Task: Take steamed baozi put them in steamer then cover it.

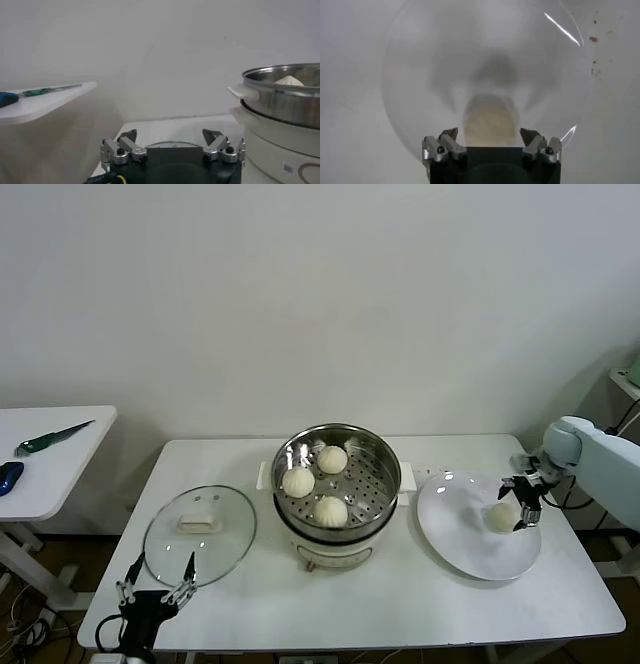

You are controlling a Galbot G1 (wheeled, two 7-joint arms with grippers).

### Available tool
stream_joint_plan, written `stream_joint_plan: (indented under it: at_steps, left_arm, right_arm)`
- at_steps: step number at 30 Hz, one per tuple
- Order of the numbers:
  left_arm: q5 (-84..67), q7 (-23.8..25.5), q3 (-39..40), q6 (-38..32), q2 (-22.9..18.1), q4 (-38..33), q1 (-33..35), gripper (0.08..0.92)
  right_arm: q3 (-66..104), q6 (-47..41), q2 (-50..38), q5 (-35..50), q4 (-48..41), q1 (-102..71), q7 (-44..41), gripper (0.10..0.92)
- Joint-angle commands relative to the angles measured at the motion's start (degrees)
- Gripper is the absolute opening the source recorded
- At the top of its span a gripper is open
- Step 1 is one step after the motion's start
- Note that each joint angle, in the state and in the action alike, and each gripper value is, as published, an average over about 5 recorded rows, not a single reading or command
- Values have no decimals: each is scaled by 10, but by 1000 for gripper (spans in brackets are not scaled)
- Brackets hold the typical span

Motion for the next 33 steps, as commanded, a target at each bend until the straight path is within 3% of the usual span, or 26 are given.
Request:
stream_joint_plan:
  at_steps: [1, 12, 21, 28, 33]
  left_arm:
    - [0, 0, 0, 0, 0, 1, 0, 823]
    - [-2, -1, -2, -1, 1, 2, -1, 823]
    - [-2, -1, -3, 0, 2, 1, -1, 823]
    - [1, -1, 1, 0, 2, -2, -1, 823]
    - [4, 0, 2, 0, 5, -2, -2, 823]
  right_arm:
    - [34, -1, 10, -24, -27, -26, 5, 813]
    - [39, -2, 15, -29, -32, -25, 10, 715]
    - [17, -7, -10, 7, 27, 14, 7, 670]
    - [-190, -22, -47, 153, 176, 243, 6, 669]
    - [-372, -36, -2, 295, 264, 481, -2, 670]
